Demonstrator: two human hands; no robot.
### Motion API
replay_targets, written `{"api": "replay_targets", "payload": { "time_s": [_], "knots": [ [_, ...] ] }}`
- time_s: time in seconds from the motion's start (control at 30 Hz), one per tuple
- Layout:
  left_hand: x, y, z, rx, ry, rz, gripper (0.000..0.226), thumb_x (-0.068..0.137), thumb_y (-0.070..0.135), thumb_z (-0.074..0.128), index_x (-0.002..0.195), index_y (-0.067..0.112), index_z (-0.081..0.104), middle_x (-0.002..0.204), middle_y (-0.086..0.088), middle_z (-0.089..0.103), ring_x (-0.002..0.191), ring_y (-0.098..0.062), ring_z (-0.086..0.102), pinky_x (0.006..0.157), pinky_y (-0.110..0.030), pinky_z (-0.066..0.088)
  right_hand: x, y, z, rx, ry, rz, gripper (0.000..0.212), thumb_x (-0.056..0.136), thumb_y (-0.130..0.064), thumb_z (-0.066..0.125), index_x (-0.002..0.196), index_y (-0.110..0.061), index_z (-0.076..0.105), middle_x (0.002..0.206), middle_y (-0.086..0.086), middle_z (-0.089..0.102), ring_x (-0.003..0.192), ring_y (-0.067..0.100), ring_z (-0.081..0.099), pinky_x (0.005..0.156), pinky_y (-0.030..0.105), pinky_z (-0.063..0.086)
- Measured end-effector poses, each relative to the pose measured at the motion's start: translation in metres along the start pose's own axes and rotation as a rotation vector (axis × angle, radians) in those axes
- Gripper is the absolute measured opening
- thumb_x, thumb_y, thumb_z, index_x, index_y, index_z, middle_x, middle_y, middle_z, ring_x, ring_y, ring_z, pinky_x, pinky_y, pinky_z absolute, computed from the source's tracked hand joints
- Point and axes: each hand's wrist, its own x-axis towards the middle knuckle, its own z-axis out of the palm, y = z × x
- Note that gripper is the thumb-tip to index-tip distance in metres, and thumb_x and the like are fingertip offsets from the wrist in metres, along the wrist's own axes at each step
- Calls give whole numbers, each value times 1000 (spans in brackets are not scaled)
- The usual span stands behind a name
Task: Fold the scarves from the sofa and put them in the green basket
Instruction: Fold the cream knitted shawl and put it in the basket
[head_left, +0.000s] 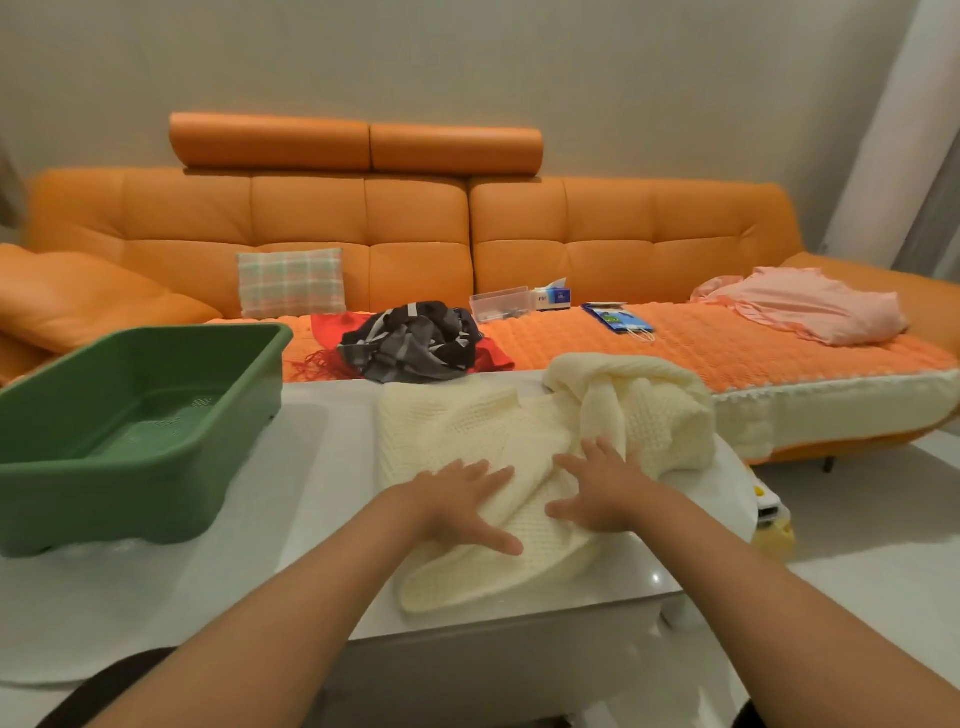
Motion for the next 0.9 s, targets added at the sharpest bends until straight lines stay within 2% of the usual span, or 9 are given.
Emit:
{"api": "replay_targets", "payload": {
  "time_s": [0.23, 0.33, 0.4, 0.5, 0.6, 0.67, 0.73, 0.8, 0.9],
  "knots": [
    [-2, -52, -20, 53, 1, -349, 89, 84, 68, 52, 155, 44, 4, 166, 10, -3, 152, -33, 4, 119, -57, 10, 26, -47, 2, 221, -14, -146, 69, 99, -59, 40, 158, -27, 23, 167, 7, 7, 153, 23, 2, 121, 46, 9],
    [-7, -84, -28, 116, -55, -521, 88, 82, 59, 44, 156, 40, 1, 166, 2, -3, 149, -35, 15, 117, -58, 17, 36, -67, -1, 230, 41, -245, 53, 102, -41, 39, 154, -28, 35, 164, 2, 23, 150, 21, 19, 121, 41, 17],
    [-12, -93, -35, 131, -60, -580, 79, 85, 46, 39, 157, 32, 10, 165, -5, 10, 146, -35, 23, 116, -56, 20, 44, -74, -5, 179, 148, -281, 52, 98, -24, 43, 149, -30, 42, 157, -2, 37, 144, 19, 32, 118, 41, 23],
    [-13, -82, -45, 224, 171, -506, 58, 91, 37, 41, 146, 18, 38, 150, -10, 38, 136, -33, 36, 112, -50, 28, 57, -70, -13, -45, 346, -285, 60, 90, -11, 46, 146, -32, 43, 151, -3, 41, 139, 20, 35, 113, 42, 24],
    [-1, -60, -51, 51, 411, -209, 47, 93, 42, 52, 136, 24, 51, 140, -2, 47, 126, -23, 46, 106, -43, 38, 70, -49, -16, -201, 455, -247, 62, 91, -6, 47, 147, -30, 40, 151, 0, 39, 138, 24, 34, 111, 43, 26],
    [6, -42, -49, -183, 326, -67, 52, 87, 55, 61, 131, 28, 56, 132, 8, 54, 117, -15, 53, 101, -38, 45, 77, -38, -14, -274, 480, -246, 63, 92, -7, 49, 149, -30, 36, 151, 2, 38, 137, 26, 35, 111, 43, 28],
    [14, -29, -41, -162, 234, -39, 62, 79, 58, 70, 133, 31, 53, 125, 12, 57, 112, -12, 55, 95, -33, 47, 83, -35, -12, -317, 498, -286, 60, 95, -12, 49, 150, -33, 36, 148, 4, 39, 134, 26, 37, 110, 42, 30],
    [25, -28, -33, -37, 316, -21, 49, 85, 36, 71, 131, 30, 57, 121, 10, 60, 109, -13, 56, 89, -29, 48, 88, -39, -11, -356, 510, -344, 48, 99, -20, 46, 143, -37, 47, 139, 5, 44, 125, 26, 41, 105, 42, 35],
    [32, -32, -33, -48, 516, -19, 35, 88, 2, 52, 109, 22, 72, 100, 6, 68, 95, -18, 62, 70, -27, 45, 91, -45, -12, -316, 583, -391, 27, 99, -28, 49, 116, -32, 69, 123, 3, 53, 110, 23, 46, 94, 39, 39]
  ]
}}
